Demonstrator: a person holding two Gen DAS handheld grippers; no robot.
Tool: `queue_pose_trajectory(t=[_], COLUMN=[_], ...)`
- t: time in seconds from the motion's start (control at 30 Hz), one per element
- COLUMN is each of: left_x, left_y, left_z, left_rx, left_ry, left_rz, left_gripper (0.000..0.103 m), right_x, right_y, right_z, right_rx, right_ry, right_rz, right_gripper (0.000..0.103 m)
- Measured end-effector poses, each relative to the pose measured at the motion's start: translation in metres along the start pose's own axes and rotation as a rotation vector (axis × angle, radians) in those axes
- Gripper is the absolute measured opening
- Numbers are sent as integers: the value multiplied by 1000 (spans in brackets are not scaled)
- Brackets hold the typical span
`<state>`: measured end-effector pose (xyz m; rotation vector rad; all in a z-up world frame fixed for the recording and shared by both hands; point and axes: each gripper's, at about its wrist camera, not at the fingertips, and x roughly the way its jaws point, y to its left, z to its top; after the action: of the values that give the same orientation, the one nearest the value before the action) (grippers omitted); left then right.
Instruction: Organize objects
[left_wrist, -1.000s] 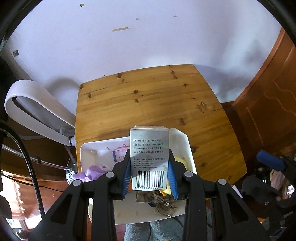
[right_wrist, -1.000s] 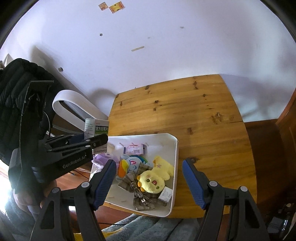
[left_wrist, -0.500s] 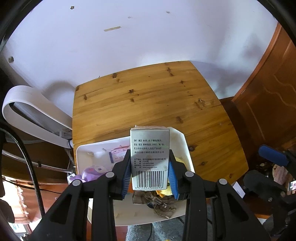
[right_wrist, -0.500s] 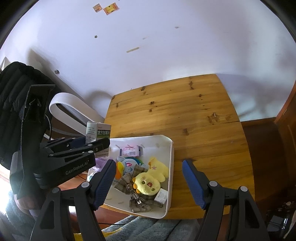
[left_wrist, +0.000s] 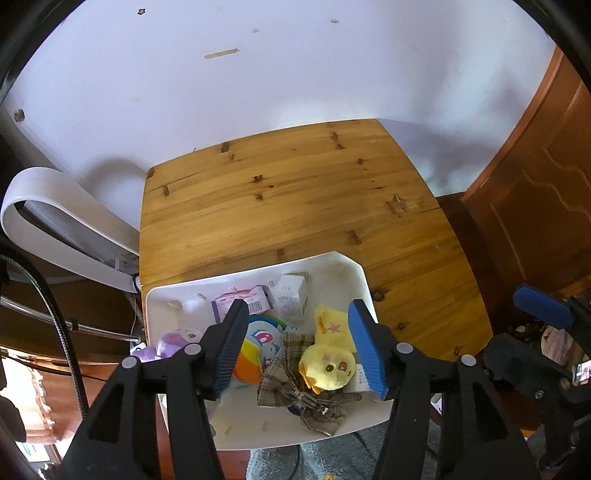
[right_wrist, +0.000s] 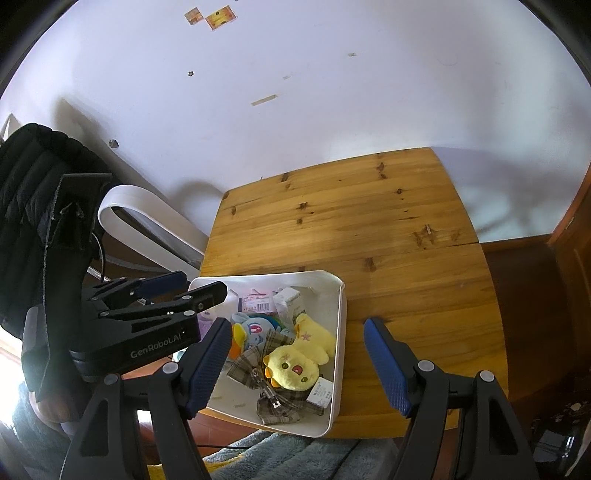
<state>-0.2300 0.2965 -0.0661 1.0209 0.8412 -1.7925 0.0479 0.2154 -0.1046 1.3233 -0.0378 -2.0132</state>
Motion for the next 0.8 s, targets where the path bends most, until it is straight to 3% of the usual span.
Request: queue_pose_trajectory(t=[0.8], left_x=[-37], left_y=[5], left_z=[-26], left_rx=[-84], left_ry=[-43], left_rz=[35], left_gripper=[61], right_x=[-18], right_y=[20], right_z=[-9], right_rx=[-83], right_ry=[-25], right_rz=[-9], right_gripper=[75])
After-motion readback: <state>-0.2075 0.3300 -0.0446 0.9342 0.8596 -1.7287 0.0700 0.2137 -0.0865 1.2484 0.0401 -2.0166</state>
